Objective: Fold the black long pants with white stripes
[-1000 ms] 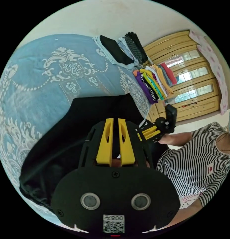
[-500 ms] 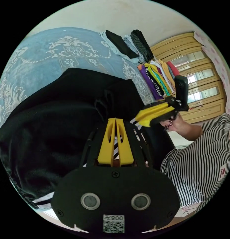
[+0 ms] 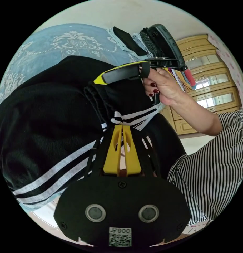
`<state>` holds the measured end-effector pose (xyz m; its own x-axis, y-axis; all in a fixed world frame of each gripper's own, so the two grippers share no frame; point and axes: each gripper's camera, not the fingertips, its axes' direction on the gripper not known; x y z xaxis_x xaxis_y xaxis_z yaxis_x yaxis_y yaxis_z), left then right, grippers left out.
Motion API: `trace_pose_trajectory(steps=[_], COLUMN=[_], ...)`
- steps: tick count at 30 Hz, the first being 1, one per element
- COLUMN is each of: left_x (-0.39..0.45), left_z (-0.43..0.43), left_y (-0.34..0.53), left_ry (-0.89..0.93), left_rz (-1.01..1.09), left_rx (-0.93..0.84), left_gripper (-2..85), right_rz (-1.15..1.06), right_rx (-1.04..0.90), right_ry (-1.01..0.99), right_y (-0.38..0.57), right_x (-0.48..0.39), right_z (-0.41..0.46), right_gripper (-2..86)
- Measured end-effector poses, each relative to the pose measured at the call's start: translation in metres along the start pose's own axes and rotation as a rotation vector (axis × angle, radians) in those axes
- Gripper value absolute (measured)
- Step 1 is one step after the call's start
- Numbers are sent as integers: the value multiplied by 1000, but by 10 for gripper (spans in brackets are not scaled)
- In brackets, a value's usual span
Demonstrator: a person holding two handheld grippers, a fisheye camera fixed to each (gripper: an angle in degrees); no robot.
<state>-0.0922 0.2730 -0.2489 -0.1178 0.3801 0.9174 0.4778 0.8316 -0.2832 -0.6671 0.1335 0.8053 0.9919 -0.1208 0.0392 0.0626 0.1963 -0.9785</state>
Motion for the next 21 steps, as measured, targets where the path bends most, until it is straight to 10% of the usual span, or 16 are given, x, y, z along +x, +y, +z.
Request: trace_pose_trajectory(steps=[21], left_x=[41], left_z=[25], left_y=[59], left_ry=[-59], left_rz=[-144], left_rx=[57], left_gripper=[2], right_rz=[49], right_rx=[-88], right_ry=[-82], right_y=[70], right_x=[-6], right_z=[25], right_gripper=[1])
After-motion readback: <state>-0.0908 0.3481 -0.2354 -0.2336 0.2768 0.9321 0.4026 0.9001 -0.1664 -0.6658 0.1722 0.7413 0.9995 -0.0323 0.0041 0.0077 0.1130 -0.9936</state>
